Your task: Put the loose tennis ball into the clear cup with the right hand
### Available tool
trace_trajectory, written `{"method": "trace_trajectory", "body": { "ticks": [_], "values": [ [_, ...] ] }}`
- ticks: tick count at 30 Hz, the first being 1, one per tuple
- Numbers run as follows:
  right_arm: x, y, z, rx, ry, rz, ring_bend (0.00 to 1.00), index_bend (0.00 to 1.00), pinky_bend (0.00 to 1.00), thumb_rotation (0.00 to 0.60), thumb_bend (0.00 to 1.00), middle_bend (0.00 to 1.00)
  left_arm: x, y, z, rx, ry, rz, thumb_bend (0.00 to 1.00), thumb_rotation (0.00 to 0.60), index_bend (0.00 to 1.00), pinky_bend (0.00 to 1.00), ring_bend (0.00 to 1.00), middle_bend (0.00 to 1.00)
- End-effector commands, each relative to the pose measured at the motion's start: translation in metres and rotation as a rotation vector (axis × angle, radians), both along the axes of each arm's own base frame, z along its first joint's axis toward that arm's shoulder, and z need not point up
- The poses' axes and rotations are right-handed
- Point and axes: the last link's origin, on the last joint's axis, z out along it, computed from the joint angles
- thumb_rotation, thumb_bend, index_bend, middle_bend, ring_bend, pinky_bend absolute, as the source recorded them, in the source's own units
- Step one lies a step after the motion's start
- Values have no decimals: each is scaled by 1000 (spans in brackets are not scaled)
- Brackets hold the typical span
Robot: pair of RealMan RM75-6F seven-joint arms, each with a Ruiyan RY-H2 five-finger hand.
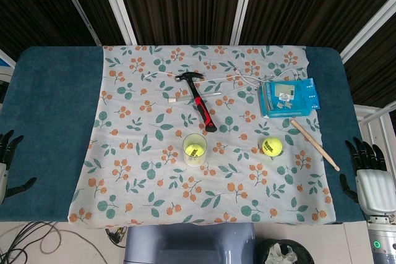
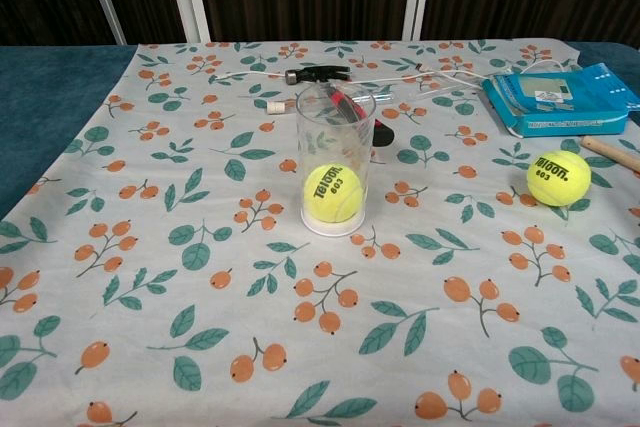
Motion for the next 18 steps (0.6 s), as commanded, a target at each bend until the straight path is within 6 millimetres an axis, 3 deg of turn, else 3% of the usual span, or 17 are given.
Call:
{"method": "trace_trajectory", "body": {
  "ticks": [1,18],
  "values": [
    [0,0,0,2,0,-2,0,0,47,600,503,0,0,0,-1,-3,2,1,88,600,114,33,0,0],
    [-4,-5,-10,51,4,-29,0,0,11,600,503,0,-2,6,-5,-9,8,3,88,600,113,33,0,0]
  ]
}}
